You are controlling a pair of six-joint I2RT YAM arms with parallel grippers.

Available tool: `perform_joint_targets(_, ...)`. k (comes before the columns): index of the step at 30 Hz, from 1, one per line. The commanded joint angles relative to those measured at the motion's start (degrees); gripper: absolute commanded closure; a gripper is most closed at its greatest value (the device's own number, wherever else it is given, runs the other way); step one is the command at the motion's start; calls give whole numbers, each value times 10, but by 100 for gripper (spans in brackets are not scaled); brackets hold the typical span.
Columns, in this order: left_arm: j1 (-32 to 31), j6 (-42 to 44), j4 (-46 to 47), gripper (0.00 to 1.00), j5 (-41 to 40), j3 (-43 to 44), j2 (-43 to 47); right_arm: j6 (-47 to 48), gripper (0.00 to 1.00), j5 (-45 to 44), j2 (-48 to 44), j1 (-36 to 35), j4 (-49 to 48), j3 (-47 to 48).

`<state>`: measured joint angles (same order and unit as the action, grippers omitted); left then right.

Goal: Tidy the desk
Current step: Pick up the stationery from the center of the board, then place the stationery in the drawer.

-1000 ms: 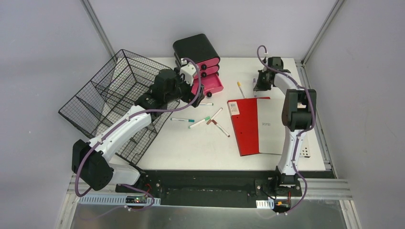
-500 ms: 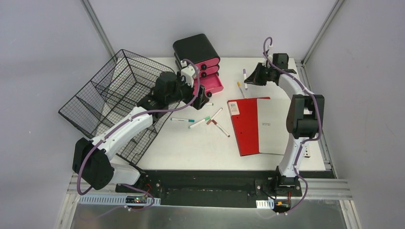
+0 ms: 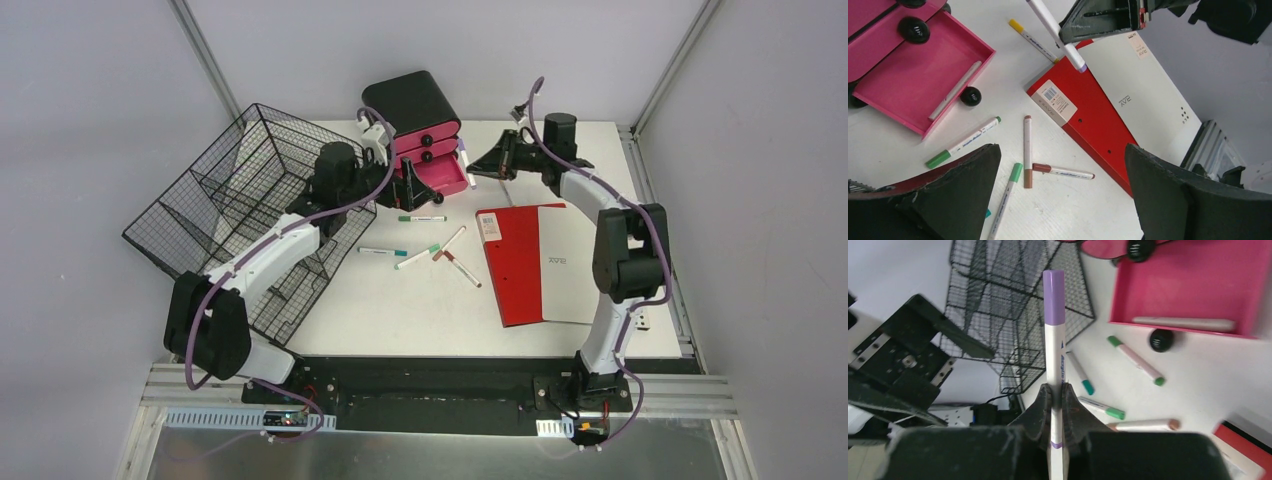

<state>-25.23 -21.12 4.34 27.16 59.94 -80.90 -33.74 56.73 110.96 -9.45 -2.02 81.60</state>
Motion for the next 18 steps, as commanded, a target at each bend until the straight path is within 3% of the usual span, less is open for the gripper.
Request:
perform_joint_targets(1, 4, -74, 58, 1, 19, 0, -8, -97, 100, 72, -32, -22, -148, -13)
perform_joint_targets(11, 8, -156, 82, 1, -36, -14, -16, -179, 100, 110, -15, -79, -257, -17)
perform_joint_targets(18, 17, -214, 173, 4, -45, -60, -9, -184, 100, 116, -11, -100, -267, -15)
